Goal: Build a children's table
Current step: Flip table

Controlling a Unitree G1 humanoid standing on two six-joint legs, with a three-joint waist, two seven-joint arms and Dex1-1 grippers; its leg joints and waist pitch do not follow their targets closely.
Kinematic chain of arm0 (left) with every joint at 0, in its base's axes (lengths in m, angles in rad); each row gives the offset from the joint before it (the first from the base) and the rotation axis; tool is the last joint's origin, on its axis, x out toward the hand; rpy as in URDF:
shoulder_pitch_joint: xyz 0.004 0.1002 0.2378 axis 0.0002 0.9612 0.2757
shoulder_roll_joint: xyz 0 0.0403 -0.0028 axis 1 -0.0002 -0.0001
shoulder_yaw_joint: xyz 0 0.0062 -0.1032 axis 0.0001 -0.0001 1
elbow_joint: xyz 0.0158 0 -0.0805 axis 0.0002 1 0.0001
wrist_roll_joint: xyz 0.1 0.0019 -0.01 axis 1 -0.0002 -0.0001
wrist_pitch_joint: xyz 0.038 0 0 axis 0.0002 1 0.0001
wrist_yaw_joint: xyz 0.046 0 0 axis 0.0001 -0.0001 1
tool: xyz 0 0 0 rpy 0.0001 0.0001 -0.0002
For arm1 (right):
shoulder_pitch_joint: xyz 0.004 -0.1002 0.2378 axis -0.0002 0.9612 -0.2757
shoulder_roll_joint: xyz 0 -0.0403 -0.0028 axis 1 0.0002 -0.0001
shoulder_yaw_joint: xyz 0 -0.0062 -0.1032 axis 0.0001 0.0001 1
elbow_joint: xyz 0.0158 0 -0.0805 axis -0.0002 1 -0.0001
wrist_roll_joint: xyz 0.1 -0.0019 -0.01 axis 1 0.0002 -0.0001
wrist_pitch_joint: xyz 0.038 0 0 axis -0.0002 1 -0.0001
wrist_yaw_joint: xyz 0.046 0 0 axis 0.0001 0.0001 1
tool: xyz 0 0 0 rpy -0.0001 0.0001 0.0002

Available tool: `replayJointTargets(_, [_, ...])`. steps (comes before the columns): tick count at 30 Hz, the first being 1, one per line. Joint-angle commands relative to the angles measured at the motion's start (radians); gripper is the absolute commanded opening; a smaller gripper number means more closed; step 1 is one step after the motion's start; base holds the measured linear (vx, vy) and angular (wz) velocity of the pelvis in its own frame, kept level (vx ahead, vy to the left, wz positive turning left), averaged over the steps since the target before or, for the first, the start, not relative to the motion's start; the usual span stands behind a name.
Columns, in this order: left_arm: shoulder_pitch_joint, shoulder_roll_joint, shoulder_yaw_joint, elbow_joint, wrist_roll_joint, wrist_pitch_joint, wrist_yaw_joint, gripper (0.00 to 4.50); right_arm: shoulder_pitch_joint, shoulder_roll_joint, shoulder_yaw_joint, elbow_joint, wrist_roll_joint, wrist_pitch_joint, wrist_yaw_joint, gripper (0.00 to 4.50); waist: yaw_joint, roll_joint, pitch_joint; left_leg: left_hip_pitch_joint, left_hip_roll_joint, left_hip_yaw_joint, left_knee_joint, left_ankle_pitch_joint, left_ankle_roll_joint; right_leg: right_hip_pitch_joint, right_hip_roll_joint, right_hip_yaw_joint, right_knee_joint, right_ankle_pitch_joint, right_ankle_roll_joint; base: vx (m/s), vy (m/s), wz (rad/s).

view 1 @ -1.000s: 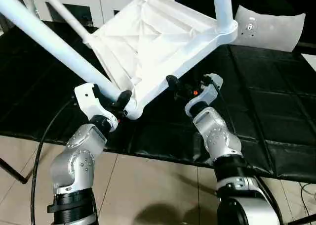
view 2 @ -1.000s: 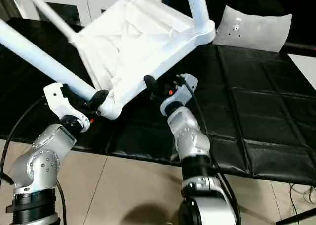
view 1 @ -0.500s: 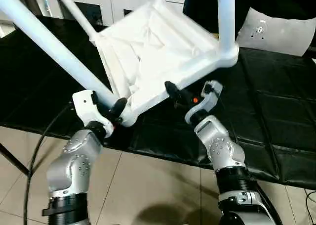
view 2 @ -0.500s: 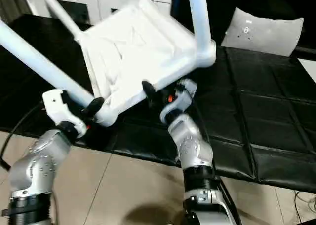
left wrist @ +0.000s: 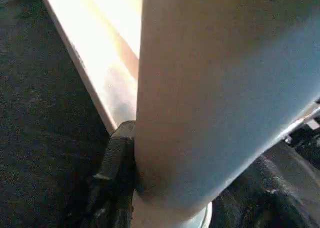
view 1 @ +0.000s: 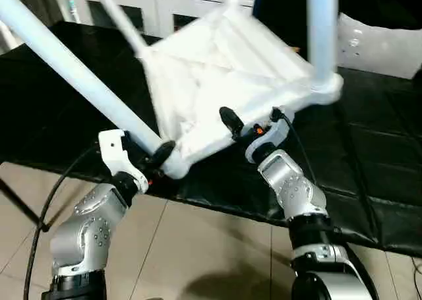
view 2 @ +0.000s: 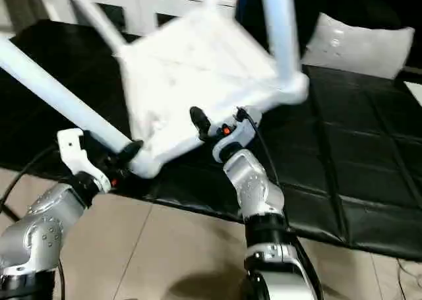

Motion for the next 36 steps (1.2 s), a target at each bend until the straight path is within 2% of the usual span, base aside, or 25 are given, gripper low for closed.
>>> replayJointTargets(1, [0.02,-0.025,-0.072,0.021,-0.079,0.088,-0.08,2.03,-0.056,0.048,-0.008,0.006,0.024,0.003,0.009,4.5,-0.007,-0.001,-0.061,-0.007,0.09,-0.033,-0.078,0.036,0.059,0.066,-0.13,0.103,-0.08,-0.209,-0.068,0.0,0.0,0.0])
replayJointTargets(3, [0.024,-0.016,-0.082,0.014,-0.077,0.089,-0.089,2.03,-0.068,0.059,-0.022,0.011,0.046,0.002,0.013,4.5,-0.005,-0.001,-0.063,-0.007,0.088,-0.032,-0.078,0.037,0.06,0.067,-0.13,0.103,-0.081,-0.214,-0.063,0.0,0.0,0.0])
replayJointTargets(5, [0.023,-0.013,-0.088,0.012,-0.075,0.089,-0.089,2.03,-0.074,0.067,-0.026,0.01,0.054,-0.004,0.011,4.22,-0.005,-0.002,-0.063,-0.009,0.088,-0.032,-0.078,0.045,0.061,0.067,-0.128,0.102,-0.08,-0.206,-0.061,0.0,0.0,0.0])
replayJointTargets(7, [0.02,-0.012,-0.093,0.013,-0.07,0.088,-0.092,2.03,-0.077,0.073,-0.025,0.009,0.058,-0.008,0.009,4.22,-0.006,-0.002,-0.065,-0.008,0.09,-0.033,-0.077,0.056,0.063,0.066,-0.127,0.102,-0.077,-0.192,-0.063,0.0,0.0,0.0])
replayJointTargets(9, [0.02,-0.01,-0.101,0.016,-0.067,0.086,-0.095,2.03,-0.081,0.079,-0.031,0.012,0.068,-0.016,0.004,3.92,-0.006,-0.002,-0.066,-0.01,0.087,-0.032,-0.075,0.071,0.07,0.066,-0.127,0.102,-0.074,-0.17,-0.068,0.0,0.0,0.0])
replayJointTargets(11, [0.025,-0.005,-0.111,0.02,-0.063,0.083,-0.096,2.03,-0.089,0.085,-0.044,0.019,0.084,-0.03,-0.003,3.83,-0.006,-0.002,-0.066,-0.008,0.089,-0.032,-0.075,0.075,0.073,0.065,-0.127,0.101,-0.073,-0.163,-0.074,0.0,0.0,0.0])
replayJointTargets(12, [0.025,-0.004,-0.114,0.021,-0.062,0.084,-0.095,2.03,-0.092,0.084,-0.046,0.023,0.086,-0.032,0.0,3.7,-0.006,0.003,-0.065,-0.007,0.089,-0.032,-0.075,0.072,0.073,0.065,-0.127,0.101,-0.073,-0.163,-0.079,0.0,0.0,0.0])
replayJointTargets(15, [0.027,-0.005,-0.118,0.023,-0.06,0.084,-0.092,2.03,-0.093,0.084,-0.047,0.024,0.093,-0.032,0.006,3.45,-0.007,-0.001,-0.065,-0.01,0.087,-0.031,-0.075,0.069,0.072,0.067,-0.127,0.102,-0.074,-0.163,-0.081,0.0,0.0,0.0])
replayJointTargets(21, [0.031,0.008,-0.137,0.027,-0.036,0.085,-0.092,2.03,-0.09,0.09,-0.044,0.017,0.104,-0.039,0.015,2.95,-0.007,-0.001,-0.065,-0.009,0.089,-0.032,-0.076,0.062,0.068,0.067,-0.126,0.101,-0.077,-0.184,-0.071,0.0,0.0,0.0])
replayJointTargets(25, [0.032,0.014,-0.145,0.03,-0.03,0.081,-0.094,2.03,-0.091,0.091,-0.046,0.018,0.108,-0.042,0.015,2.66,-0.008,-0.001,-0.066,-0.008,0.089,-0.032,-0.075,0.072,0.071,0.065,-0.126,0.101,-0.073,-0.165,-0.079,0.0,0.0,0.0])
replayJointTargets(27, [0.036,0.022,-0.155,0.034,-0.01,0.071,-0.086,2.03,-0.089,0.093,-0.048,0.021,0.106,-0.051,0.015,2.53,-0.007,0.006,-0.066,-0.008,0.09,-0.033,-0.075,0.077,0.071,0.065,-0.126,0.101,-0.072,-0.155,-0.084,0.0,0.0,0.0])
replayJointTargets(30, [0.035,0.027,-0.161,0.039,0.013,0.061,-0.072,2.03,-0.088,0.093,-0.051,0.012,0.108,-0.053,0.01,2.25,-0.007,0.003,-0.067,-0.008,0.088,-0.031,-0.074,0.081,0.073,0.067,-0.127,0.101,-0.071,-0.139,-0.091,0.0,0.0,0.0])
replayJointTargets(32, [0.031,0.03,-0.163,0.049,0.026,0.047,-0.07,2.03,-0.086,0.092,-0.052,0.009,0.11,-0.055,0.007,2.17,-0.006,0.002,-0.067,-0.009,0.087,-0.031,-0.074,0.071,0.075,0.067,-0.126,0.1,-0.075,-0.166,-0.079,0.0,0.0,0.0])
replayJointTargets(33, [0.03,0.037,-0.167,0.058,0.037,0.035,-0.074,2.59,-0.084,0.09,-0.054,0.007,0.112,-0.058,0.004,2.1,-0.006,0.002,-0.066,-0.01,0.086,-0.03,-0.074,0.071,0.076,0.067,-0.126,0.1,-0.077,-0.171,-0.075,0.0,0.0,0.0])
replayJointTargets(34, [0.033,0.044,-0.169,0.066,0.047,0.021,-0.079,2.73,-0.083,0.085,-0.058,0.011,0.111,-0.07,0.001,2.1,-0.005,0.003,-0.066,-0.009,0.086,-0.032,-0.075,0.067,0.075,0.066,-0.125,0.1,-0.079,-0.184,-0.068,0.0,0.0,0.0])
replayJointTargets(36, [0.044,0.049,-0.161,0.06,0.031,0.033,-0.083,2.73,-0.083,0.072,-0.068,0.022,0.102,-0.092,-0.02,2.08,-0.005,0.01,-0.066,-0.007,0.09,-0.033,-0.075,0.066,0.066,0.064,-0.125,0.099,-0.076,-0.177,-0.07,0.0,0.0,0.0])
